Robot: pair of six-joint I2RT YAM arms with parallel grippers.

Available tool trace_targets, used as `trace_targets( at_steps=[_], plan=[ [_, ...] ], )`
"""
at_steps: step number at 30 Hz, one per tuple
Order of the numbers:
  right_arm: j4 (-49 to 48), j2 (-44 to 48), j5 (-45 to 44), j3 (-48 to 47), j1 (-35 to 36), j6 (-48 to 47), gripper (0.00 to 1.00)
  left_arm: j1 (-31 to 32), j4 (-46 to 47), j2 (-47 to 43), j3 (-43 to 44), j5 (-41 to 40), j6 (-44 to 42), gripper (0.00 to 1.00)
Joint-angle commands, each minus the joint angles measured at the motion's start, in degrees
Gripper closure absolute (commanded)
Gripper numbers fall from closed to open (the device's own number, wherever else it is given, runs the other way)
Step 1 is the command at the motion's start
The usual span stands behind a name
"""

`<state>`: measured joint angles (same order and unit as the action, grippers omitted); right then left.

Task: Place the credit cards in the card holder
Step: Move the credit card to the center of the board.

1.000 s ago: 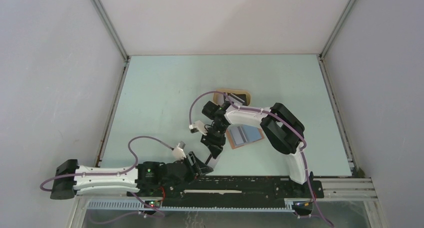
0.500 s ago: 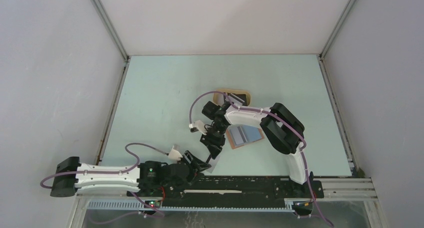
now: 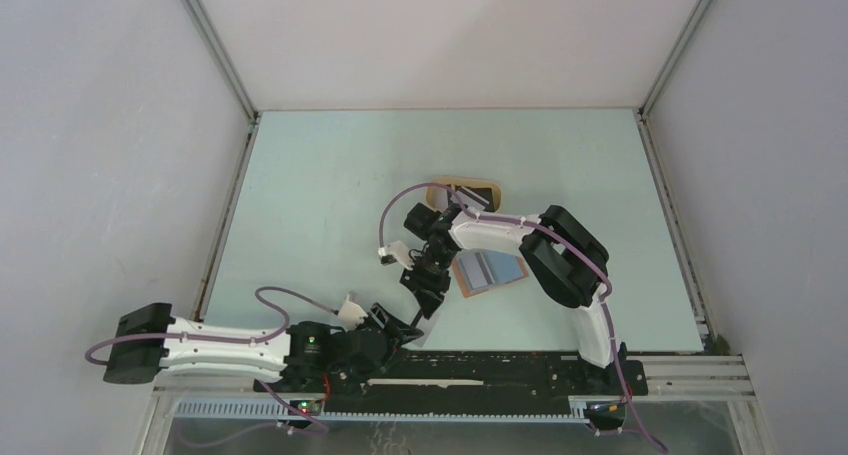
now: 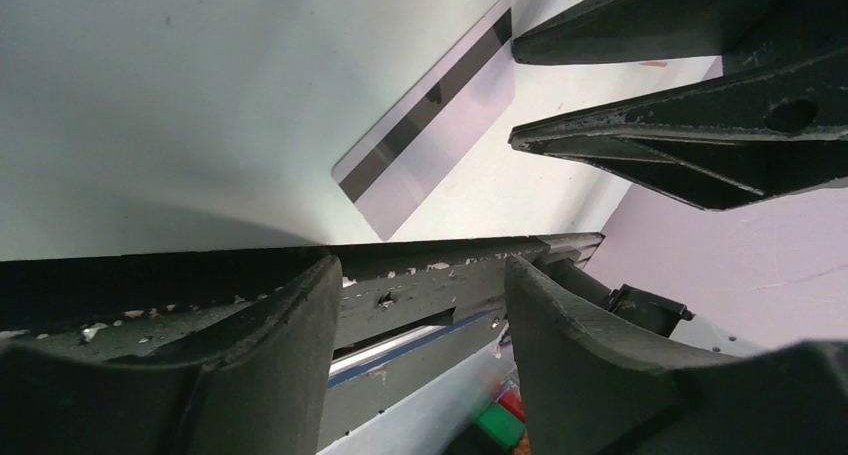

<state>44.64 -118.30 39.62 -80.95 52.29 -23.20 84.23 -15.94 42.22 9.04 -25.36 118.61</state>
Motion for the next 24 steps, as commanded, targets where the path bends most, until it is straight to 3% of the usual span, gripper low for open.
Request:
trace_targets(
  at_steps=[1, 24],
  plan=[
    [-0.46, -0.38, 0.92, 0.53, 0.8, 0.98, 0.54, 0.69, 0.65, 0.98, 3.11, -3.38, 10.78, 0.35],
    [-0.93, -0.97, 4.82, 0.53, 0.53, 2.48, 0.55, 3.72, 4.56, 6.06, 1.37, -1.95, 26.93, 0.39]
  ],
)
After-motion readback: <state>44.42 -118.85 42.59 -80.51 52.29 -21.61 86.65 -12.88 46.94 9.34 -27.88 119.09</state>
